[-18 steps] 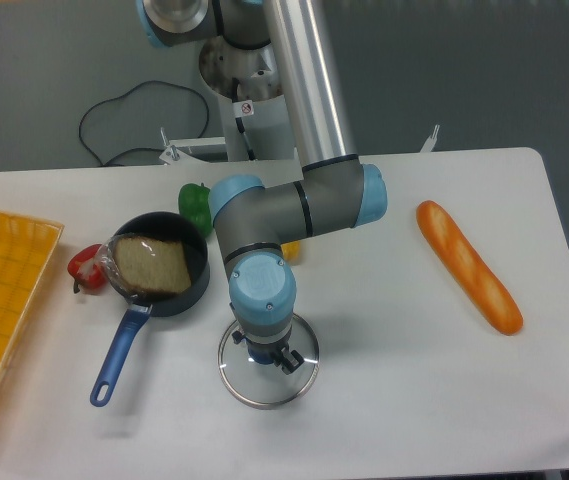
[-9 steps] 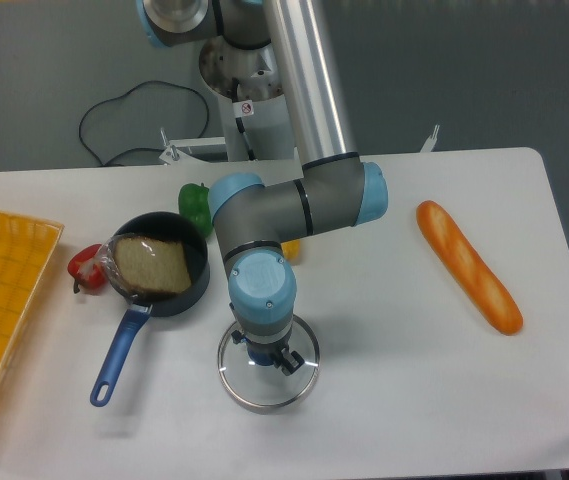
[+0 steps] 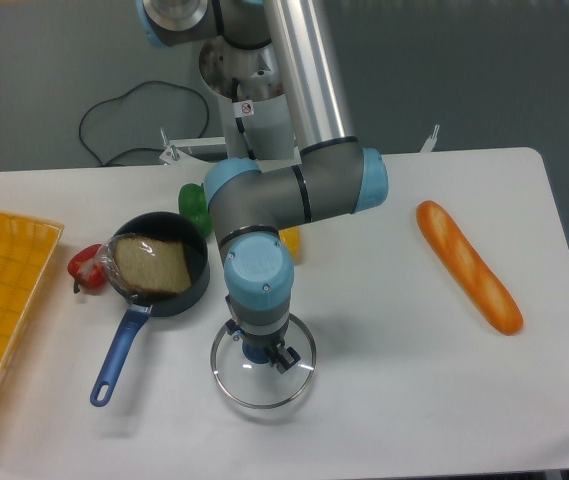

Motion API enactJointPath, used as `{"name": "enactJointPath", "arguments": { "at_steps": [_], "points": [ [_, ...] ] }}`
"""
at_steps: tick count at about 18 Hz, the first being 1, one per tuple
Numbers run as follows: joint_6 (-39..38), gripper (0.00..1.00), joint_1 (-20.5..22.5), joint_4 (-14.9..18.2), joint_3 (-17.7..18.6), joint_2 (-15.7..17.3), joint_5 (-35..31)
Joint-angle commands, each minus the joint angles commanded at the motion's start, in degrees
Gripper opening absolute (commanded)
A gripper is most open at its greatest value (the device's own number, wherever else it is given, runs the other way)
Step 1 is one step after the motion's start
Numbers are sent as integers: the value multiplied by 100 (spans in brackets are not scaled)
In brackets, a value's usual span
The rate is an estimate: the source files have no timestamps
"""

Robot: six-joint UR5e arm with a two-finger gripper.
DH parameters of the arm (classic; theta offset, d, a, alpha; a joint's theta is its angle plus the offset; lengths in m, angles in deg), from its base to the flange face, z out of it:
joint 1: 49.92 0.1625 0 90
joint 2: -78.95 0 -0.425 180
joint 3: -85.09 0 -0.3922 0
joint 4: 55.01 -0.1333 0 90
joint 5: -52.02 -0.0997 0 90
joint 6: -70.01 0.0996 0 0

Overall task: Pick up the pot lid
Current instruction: 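Lift the glass lid by its knob and carry it toward the saucepan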

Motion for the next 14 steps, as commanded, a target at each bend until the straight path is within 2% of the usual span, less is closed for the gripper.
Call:
{"name": "enactJointPath", "arguments": {
  "at_steps": [8,14],
  "points": [
    [9,43,-176,9,26,387,281],
    [0,43,-387,132,44,615,316]
  ]
}}
